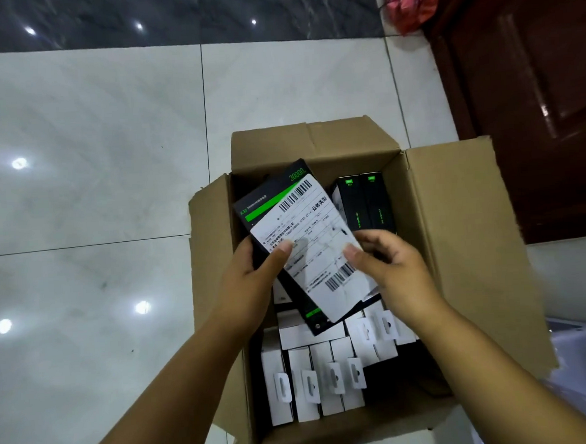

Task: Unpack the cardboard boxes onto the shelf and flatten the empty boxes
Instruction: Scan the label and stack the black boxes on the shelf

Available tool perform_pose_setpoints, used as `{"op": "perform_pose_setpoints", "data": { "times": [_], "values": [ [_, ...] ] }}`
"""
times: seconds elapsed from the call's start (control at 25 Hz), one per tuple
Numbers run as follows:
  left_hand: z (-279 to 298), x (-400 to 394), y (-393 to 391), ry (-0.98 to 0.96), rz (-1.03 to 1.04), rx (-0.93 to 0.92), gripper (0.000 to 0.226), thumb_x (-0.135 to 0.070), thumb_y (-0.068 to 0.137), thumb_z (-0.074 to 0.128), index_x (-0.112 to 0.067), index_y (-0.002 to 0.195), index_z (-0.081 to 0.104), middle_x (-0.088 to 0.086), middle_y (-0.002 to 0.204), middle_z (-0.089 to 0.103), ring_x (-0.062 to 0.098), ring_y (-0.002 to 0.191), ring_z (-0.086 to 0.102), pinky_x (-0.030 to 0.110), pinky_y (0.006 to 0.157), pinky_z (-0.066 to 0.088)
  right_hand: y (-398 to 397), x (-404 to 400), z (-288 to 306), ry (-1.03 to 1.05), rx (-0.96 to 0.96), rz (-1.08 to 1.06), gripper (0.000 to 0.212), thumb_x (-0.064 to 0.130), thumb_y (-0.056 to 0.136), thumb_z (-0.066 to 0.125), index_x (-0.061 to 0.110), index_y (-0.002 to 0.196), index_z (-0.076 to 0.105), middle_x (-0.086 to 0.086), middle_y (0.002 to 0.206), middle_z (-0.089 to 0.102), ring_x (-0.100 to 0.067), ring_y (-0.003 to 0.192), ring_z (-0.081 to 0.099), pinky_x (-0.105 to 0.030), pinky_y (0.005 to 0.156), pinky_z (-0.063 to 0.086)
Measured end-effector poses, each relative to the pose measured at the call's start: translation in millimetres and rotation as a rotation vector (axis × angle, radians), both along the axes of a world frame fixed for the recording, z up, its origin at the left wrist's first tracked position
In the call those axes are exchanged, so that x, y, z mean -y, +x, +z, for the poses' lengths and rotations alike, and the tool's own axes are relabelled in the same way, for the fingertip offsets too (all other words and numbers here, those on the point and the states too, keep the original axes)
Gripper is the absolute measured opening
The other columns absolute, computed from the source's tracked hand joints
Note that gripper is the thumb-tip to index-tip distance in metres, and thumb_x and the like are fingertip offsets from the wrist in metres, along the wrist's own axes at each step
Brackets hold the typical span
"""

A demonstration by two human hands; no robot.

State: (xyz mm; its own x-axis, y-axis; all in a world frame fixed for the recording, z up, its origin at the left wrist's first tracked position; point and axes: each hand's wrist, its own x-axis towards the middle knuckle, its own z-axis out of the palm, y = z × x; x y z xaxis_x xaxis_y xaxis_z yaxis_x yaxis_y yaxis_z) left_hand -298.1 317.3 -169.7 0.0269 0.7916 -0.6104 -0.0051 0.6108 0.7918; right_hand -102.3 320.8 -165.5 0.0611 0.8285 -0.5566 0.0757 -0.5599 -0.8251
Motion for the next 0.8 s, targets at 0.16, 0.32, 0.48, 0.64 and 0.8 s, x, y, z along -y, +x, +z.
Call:
{"op": "perform_pose_setpoints", "data": {
  "times": [0.16,0.32,0.48,0.64,0.8],
  "values": [
    [-1.5,3.1,3.2,0.0,0.1,0.02,0.039,-0.025,0.089,0.061,-0.019,0.125,0.048,-0.008,0.102,0.069,0.008,0.087,0.071,0.024,0.063,0.058,-8.2,11.6,-8.3,-0.067,-0.072,0.034,0.03,0.032,0.079,0.066,0.015,0.103,0.067,0.003,0.092,0.075,-0.01,0.088,0.07,-0.022,0.072,0.055],
    [-4.3,7.9,2.0,0.019,0.134,-0.059,0.028,-0.024,0.09,0.06,-0.031,0.113,0.047,-0.015,0.095,0.063,0.0,0.074,0.069,0.017,0.053,0.054,-6.0,18.3,-24.6,-0.14,0.044,0.12,0.017,0.031,0.09,0.062,0.019,0.101,0.068,0.001,0.095,0.072,-0.016,0.094,0.068,-0.021,0.076,0.053],
    [-13.1,5.8,-2.4,0.057,0.125,-0.234,0.022,-0.03,0.088,0.063,-0.041,0.098,0.047,-0.014,0.101,0.061,0.015,0.086,0.069,0.034,0.065,0.06,7.8,11.5,-45.3,-0.152,0.415,0.191,0.036,0.035,0.091,0.063,0.012,0.119,0.062,0.0,0.109,0.065,-0.014,0.101,0.059,-0.022,0.083,0.045],
    [-17.9,-1.9,-0.5,0.076,0.137,-0.286,0.025,-0.031,0.087,0.065,-0.043,0.094,0.045,-0.015,0.1,0.06,0.014,0.085,0.068,0.027,0.059,0.057,23.0,-7.8,-68.2,-0.143,0.764,0.335,0.051,0.032,0.092,0.064,0.007,0.133,0.051,-0.012,0.129,0.053,-0.027,0.116,0.054,-0.033,0.094,0.045],
    [-24.4,-10.0,4.6,0.056,0.122,-0.275,0.027,-0.028,0.087,0.065,-0.036,0.103,0.045,-0.016,0.097,0.059,0.011,0.085,0.067,0.016,0.052,0.053,25.3,-24.3,-90.1,-0.198,0.91,0.451,0.059,0.031,0.091,0.064,0.003,0.138,0.041,-0.017,0.137,0.041,-0.032,0.128,0.04,-0.037,0.103,0.038]
  ]
}}
